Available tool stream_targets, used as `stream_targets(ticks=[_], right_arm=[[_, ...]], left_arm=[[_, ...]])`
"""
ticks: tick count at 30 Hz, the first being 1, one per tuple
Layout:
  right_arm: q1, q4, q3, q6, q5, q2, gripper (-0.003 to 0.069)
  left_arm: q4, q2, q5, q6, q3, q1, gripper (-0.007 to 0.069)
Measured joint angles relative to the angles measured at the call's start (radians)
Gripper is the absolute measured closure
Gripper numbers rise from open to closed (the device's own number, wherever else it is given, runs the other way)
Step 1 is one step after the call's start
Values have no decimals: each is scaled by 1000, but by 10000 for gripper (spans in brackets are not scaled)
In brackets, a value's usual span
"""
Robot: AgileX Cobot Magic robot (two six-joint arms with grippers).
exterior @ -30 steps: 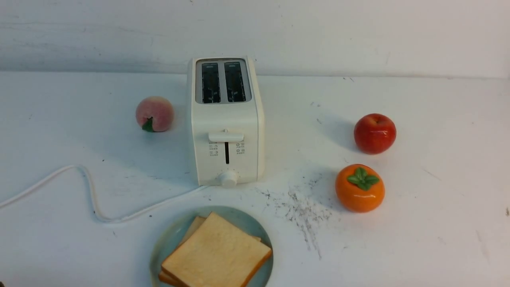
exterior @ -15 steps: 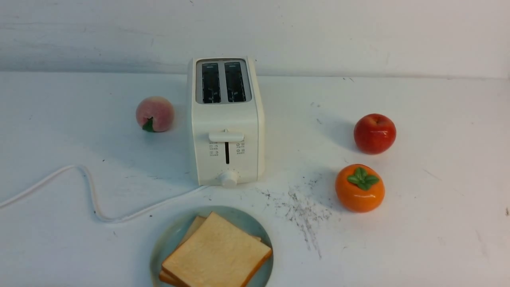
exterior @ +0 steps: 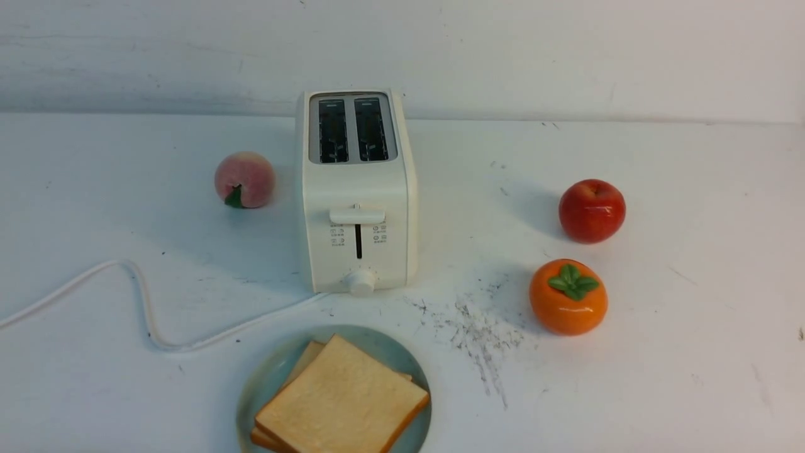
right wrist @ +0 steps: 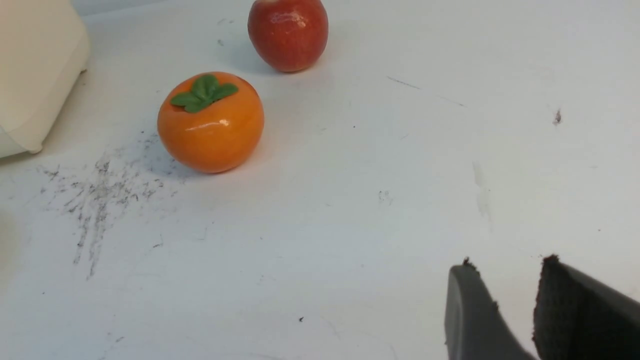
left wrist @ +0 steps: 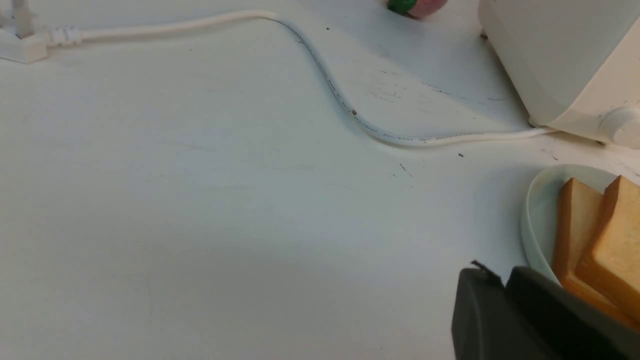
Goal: Take toasted bread from bread machine on white table place on plate.
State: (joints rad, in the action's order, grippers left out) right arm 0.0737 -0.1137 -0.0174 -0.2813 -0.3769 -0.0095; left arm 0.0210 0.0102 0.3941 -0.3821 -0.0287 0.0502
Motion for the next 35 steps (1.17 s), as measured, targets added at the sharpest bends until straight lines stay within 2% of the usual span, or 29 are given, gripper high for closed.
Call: stream_targets(ticks=[35], right_arm=[[0, 0, 0, 0, 0, 0, 454]], left_arm=[[0, 0, 0, 0, 0, 0, 545]])
